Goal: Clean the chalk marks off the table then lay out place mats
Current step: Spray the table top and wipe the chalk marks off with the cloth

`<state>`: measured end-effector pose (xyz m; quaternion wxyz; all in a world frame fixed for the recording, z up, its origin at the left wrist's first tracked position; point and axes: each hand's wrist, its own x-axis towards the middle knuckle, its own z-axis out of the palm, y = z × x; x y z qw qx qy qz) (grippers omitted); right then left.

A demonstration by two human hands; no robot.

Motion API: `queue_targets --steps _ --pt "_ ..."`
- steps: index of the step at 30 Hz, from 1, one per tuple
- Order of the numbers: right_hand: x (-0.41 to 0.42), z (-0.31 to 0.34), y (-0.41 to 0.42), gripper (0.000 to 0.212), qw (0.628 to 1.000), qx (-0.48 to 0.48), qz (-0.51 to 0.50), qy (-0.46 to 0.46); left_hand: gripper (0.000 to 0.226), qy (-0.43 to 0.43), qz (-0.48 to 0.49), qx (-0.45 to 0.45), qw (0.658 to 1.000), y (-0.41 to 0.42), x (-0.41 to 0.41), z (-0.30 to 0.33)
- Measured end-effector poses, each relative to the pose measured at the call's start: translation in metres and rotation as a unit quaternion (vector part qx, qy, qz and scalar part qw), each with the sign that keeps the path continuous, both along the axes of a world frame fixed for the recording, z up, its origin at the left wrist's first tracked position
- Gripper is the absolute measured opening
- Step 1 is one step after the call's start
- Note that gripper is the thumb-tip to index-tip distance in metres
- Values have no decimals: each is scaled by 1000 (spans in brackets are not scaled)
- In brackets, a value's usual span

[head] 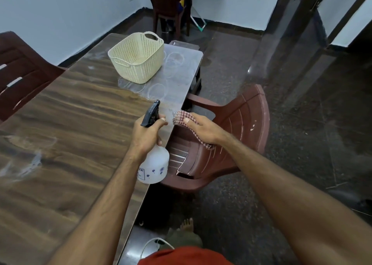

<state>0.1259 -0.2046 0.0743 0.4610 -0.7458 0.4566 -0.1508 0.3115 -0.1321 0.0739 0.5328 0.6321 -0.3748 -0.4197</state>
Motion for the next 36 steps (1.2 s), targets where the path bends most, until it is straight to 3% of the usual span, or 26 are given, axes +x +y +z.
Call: queue_targets --steps 5,11,19,22,27,36 --pt "-20 6 -46 29 1000 6 -8 -8 4 3 -3 -9 1000 -47 -20 8" --pt "-47 8 -97 38 1000 -5 16 -25 4 -15 21 3 1000 -92 -51 10" --pt "-101 3 -179 37 992 -3 106 -63 3 -19 119 -15 993 -140 -115 10" --pt "-124 7 -206 39 989 2 133 -68 11 -7 149 -16 989 -154 -139 15" --pt "-159 13 -252 38 983 4 173 -63 2 -32 197 -17 980 -182 -181 25" --pt "-162 3 -331 40 971 15 233 -48 5 -39 259 -2 965 -234 -211 16"
